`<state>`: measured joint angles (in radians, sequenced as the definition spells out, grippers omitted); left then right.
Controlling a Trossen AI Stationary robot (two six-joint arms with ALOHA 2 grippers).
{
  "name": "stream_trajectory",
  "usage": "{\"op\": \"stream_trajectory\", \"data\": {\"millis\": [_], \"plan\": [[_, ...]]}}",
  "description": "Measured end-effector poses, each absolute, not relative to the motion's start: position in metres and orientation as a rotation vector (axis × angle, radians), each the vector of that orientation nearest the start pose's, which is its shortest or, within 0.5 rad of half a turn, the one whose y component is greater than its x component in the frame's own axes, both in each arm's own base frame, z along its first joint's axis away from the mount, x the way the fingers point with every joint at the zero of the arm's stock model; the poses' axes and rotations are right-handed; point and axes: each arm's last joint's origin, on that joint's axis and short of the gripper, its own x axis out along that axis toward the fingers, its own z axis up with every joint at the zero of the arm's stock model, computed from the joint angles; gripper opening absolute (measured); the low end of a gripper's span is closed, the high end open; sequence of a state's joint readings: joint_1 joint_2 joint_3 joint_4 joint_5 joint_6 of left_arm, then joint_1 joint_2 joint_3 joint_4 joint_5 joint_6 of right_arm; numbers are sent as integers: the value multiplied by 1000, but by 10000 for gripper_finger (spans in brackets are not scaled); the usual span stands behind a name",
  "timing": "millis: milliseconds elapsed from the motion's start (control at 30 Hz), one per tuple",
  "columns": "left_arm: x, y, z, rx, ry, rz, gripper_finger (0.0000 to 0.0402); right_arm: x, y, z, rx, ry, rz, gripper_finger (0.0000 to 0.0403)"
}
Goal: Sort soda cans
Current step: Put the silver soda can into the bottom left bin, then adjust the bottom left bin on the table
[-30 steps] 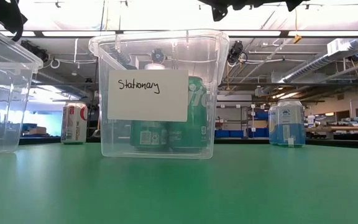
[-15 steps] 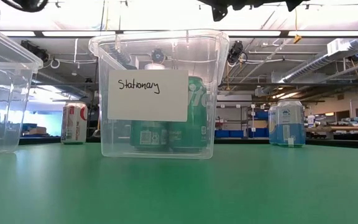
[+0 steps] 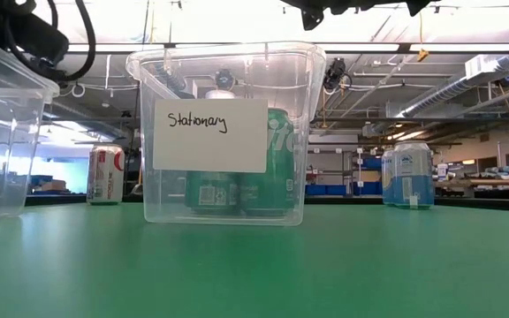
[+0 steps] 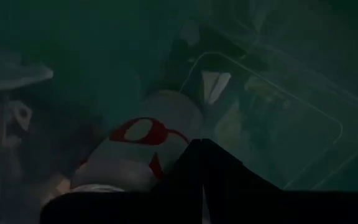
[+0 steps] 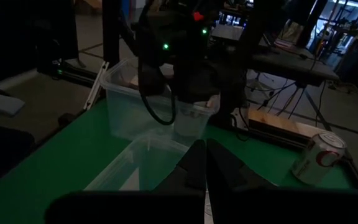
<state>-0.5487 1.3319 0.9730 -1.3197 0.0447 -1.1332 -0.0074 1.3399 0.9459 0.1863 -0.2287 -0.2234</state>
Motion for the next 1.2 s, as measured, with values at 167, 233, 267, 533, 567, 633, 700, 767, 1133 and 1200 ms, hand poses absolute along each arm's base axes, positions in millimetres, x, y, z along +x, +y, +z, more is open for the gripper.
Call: {"op": "stream_trajectory", "data": {"millis": [167,233,267,533,567,633,700,767,1133,1200], "plan": [[165,-103,235,-416,1653,521,2,303,4,302,-197,181,243,1],[164,-102,236,-412,1672,531,1,303,4,302,-197,181,243,1],[163,-102,236,-412,1674,533,1,303,4,302,-197,181,243,1],[165,-103,244,-418,1665,556,1,303,4,302,-195,182,242,1],[167,-104,249,-424,1644,546,1,303,4,302,-195,182,242,1],[171,-105,262,-427,1593,533,1,303,4,302,-195,182,242,2],[174,-104,276,-415,1537,558,1,303,4,302,-195,182,242,1],[176,-100,289,-427,1472,609,0,303,4,302,-195,182,242,1],[178,-81,274,-418,1522,719,0,302,4,300,-194,201,245,1],[183,-79,269,-417,1484,694,0,302,4,300,-198,201,245,1]]}}
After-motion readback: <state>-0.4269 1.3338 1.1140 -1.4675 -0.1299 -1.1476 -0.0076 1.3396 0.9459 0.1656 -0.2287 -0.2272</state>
